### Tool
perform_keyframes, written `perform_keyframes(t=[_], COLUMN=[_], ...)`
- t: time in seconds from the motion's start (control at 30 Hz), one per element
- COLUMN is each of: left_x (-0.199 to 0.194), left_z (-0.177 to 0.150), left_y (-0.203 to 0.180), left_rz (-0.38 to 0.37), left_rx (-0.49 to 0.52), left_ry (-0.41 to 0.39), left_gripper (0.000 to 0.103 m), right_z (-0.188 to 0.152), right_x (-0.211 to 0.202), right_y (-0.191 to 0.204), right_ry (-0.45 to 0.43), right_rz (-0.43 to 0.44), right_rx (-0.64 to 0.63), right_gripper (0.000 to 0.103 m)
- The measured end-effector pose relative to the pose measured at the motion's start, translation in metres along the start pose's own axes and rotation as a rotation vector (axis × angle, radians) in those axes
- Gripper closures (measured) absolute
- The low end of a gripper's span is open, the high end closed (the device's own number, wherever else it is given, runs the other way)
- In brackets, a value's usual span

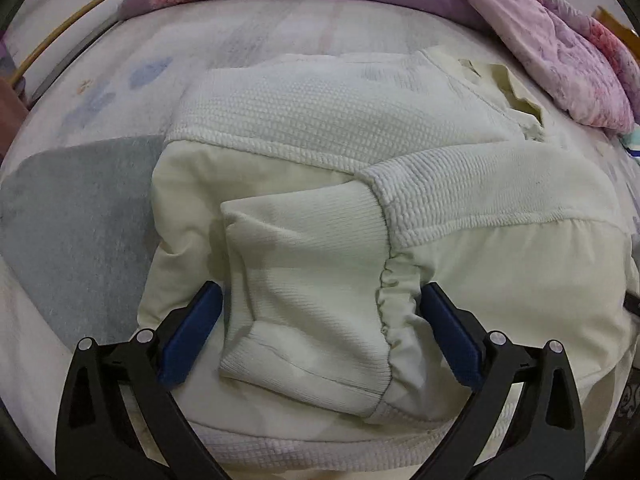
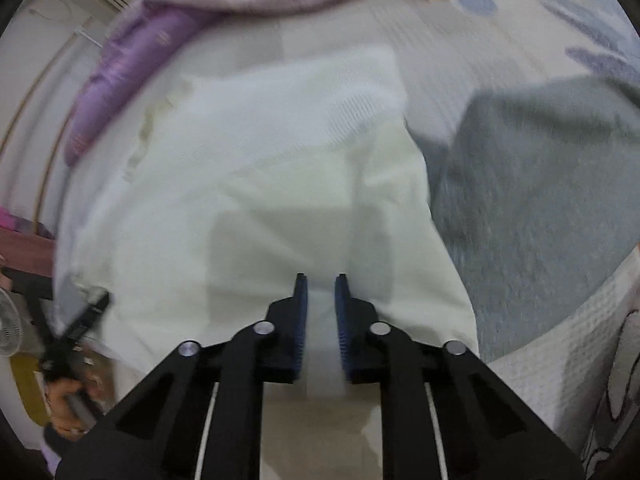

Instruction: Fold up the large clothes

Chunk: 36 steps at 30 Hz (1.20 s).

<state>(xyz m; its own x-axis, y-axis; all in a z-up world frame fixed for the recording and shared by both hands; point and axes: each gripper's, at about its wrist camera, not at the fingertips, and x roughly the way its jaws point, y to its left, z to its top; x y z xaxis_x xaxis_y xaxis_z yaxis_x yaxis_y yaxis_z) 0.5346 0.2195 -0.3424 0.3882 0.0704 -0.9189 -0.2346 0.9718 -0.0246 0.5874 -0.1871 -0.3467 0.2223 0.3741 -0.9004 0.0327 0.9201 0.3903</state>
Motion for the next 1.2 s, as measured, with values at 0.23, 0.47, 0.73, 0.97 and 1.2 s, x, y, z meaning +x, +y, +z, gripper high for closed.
perform_keyframes(t=[0.23, 0.47, 0.73, 0.97, 1.2], left_x=[0.008, -0.013, -0.052, -0.015, 0.012], left_z=[0.000, 0.007, 0.054, 0.087, 0.114], left_y=[0.007, 0.015, 0.072, 0.122, 0.143], left_rz=[-0.005, -0.063, -0.247, -0.210, -0.201], left_rx=[-0.003, 0.095, -0.100, -0.270, -0.355], left_ry=[-0.025, 0.025, -0.055, 0.042, 0.055], left_gripper=[0.004, 0.004, 0.004, 0.004, 0.004], right_z=[-0.001, 0.021, 0.058, 0.064, 0.114], right_x=[0.021, -0.026, -0.016, 0.003, -0.030], right_y=[-0.006, 0.013, -0.014, -0.037, -0.050], right_ry=[0.000, -0.066, -0.029, 0.048, -0.094], right_rz=[-0.034, 0.047, -0.013, 0.043, 0.077], right_rx=[0.037, -0.060, -0.021, 0.059, 0.109], right_gripper=[0.103, 0.097, 0.097, 0.095, 0.068])
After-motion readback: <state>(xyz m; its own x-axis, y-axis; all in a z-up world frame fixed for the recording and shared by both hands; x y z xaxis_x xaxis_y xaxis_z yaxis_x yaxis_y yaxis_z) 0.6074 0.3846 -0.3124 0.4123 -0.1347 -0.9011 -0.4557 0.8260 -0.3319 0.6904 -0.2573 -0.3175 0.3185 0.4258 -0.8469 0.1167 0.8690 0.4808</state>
